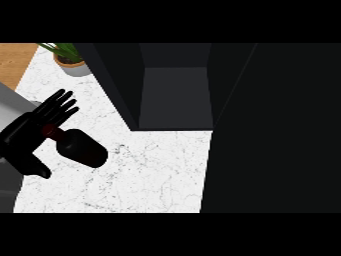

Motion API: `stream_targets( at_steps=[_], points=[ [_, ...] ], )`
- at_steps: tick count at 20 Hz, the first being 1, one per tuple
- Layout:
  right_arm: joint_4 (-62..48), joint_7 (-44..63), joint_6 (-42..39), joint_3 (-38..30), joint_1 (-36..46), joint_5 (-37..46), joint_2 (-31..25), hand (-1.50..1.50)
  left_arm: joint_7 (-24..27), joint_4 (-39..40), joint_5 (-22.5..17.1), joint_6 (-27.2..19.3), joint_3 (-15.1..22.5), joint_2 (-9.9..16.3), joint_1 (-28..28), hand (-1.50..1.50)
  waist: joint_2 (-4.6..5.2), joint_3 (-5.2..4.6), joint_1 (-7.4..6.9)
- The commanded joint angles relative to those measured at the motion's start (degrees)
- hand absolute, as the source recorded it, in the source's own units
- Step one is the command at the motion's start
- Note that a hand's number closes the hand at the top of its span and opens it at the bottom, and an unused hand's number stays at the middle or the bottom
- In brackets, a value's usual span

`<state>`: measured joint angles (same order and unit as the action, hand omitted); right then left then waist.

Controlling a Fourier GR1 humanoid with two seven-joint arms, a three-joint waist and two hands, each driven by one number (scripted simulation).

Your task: Pick up the wine, place it into the cabinet and close the cabinet

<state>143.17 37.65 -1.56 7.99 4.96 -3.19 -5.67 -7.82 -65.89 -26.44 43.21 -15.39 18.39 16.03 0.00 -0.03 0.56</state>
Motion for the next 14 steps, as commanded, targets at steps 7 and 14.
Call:
stream_targets(
  at_steps=[7,14],
  points=[
    [10.14,2.83,-1.82,-2.34,-4.22,-5.73,-1.14,-1.5,8.73,11.88,5.55,4.05,-0.05,0.8,4.63,-1.5,0.01,0.01,0.32],
    [11.0,6.57,0.5,0.3,-1.48,-2.31,-0.05,-1.5,13.01,14.65,8.71,5.59,0.64,1.29,2.66,-1.5,-0.05,-0.01,0.01]
  ],
)
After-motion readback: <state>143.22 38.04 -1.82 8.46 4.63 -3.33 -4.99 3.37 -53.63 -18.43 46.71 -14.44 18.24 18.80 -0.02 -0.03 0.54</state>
